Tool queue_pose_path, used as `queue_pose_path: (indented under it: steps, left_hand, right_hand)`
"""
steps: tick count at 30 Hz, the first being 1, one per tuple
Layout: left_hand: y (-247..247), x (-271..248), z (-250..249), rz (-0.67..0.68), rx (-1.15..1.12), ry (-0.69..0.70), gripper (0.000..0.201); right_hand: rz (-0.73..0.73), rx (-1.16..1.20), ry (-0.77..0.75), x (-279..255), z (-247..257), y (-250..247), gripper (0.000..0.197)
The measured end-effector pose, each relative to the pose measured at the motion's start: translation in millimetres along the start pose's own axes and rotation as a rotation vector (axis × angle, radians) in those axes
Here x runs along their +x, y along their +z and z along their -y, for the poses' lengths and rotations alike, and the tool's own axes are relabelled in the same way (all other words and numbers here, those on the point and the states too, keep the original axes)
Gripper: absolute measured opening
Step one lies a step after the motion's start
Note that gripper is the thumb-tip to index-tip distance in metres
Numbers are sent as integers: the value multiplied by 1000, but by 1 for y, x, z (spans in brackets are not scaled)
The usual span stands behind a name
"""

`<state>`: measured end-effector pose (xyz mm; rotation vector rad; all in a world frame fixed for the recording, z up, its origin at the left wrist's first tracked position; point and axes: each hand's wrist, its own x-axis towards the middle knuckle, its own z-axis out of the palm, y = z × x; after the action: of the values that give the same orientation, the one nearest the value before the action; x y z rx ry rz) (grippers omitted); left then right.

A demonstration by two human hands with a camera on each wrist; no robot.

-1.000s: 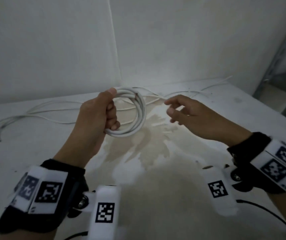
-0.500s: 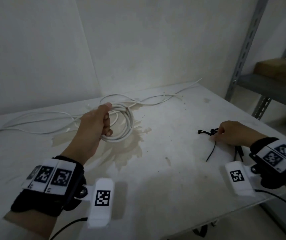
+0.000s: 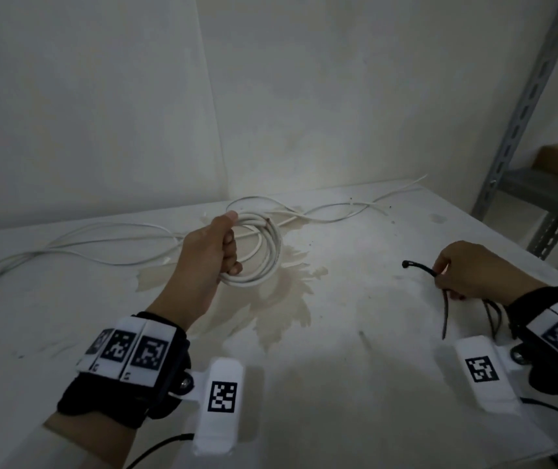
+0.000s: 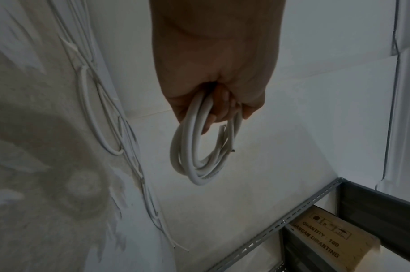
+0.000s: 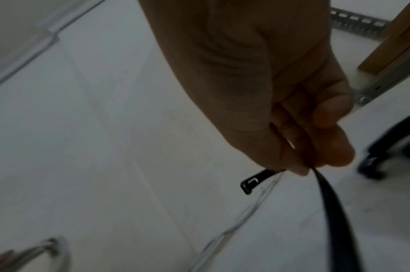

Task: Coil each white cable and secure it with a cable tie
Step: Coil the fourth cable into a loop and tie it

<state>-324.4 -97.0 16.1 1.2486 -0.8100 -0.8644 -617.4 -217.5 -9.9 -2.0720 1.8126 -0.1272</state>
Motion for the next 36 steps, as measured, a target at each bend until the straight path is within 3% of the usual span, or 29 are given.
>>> queue_pose_path:
  steps: [4, 12, 15, 20, 27, 32, 36]
  left_hand:
    - [-17, 7, -6, -32, -109, 4, 39]
    - [-62, 19, -15, -173, -207, 63, 39]
    - [-77, 22, -13, -229, -201, 92, 38]
    - [-92, 32, -5, -292, -180, 138, 39]
    - [-98, 46, 14, -198, -62, 128, 37]
    - [-100, 54, 19, -169, -25, 152, 37]
    - [-98, 58, 22, -146, 2, 155, 23]
  right_hand:
    - [-83, 204, -229, -10, 59, -3, 5]
    - [-64, 606, -646, -36, 204, 31, 10]
    - [4, 713, -667, -42, 239, 47, 16]
    - [119, 808, -540, -32, 273, 75, 33]
    - [115, 1109, -489, -12, 285, 89, 37]
    - [96, 1180, -622, -1, 282, 100, 33]
    - [60, 1135, -698, 3, 282, 100, 33]
